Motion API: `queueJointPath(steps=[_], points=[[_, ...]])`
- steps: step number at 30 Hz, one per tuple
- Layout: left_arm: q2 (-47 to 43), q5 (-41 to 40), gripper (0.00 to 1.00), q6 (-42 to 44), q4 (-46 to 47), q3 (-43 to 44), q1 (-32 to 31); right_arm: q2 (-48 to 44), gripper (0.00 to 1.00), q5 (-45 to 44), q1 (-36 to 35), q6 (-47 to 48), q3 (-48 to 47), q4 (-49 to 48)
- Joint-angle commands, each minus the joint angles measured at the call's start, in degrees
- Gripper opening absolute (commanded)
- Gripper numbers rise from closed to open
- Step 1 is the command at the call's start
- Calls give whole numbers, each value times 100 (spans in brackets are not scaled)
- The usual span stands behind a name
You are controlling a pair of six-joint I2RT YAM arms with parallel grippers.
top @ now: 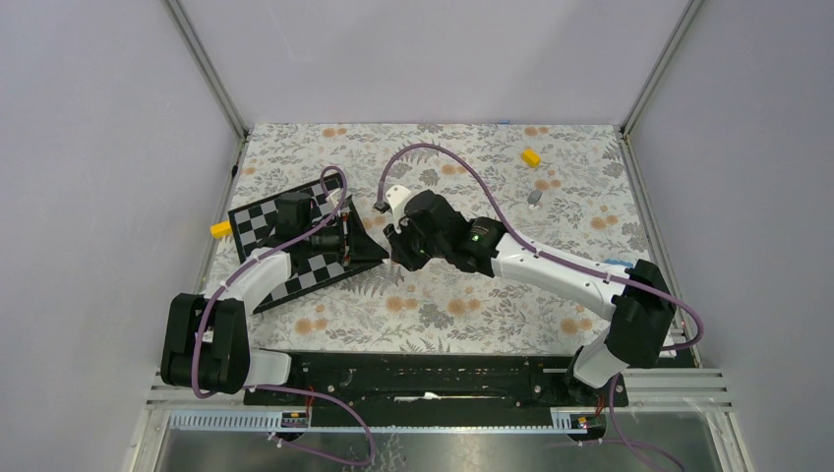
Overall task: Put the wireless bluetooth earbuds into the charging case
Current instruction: Insert the left earbud into the left side groove of the charging case.
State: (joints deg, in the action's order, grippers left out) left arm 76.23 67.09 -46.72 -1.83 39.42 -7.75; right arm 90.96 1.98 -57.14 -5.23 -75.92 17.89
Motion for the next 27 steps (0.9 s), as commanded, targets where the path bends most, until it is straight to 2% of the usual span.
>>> queueJointPath(steps=[1, 7, 11, 20, 23, 27], points=[[-123, 192, 0, -4, 253, 224, 19, 45, 25, 271, -51, 703, -169, 308], [-125, 217, 0, -8, 253, 233, 19, 88, 37, 355, -51, 1019, -142, 310], [-128, 217, 0, 5, 253, 220, 19, 122, 58, 341, -51, 1099, -147, 310], [-108, 212, 0, 20, 232, 237, 19, -246, 70, 149, -52, 818, -63, 217], [-119, 215, 0, 31, 218, 242, 19, -391, 77, -248, -52, 669, 61, 203], [-135, 208, 0, 31, 218, 224, 19, -429, 81, -737, -44, 561, 153, 186]])
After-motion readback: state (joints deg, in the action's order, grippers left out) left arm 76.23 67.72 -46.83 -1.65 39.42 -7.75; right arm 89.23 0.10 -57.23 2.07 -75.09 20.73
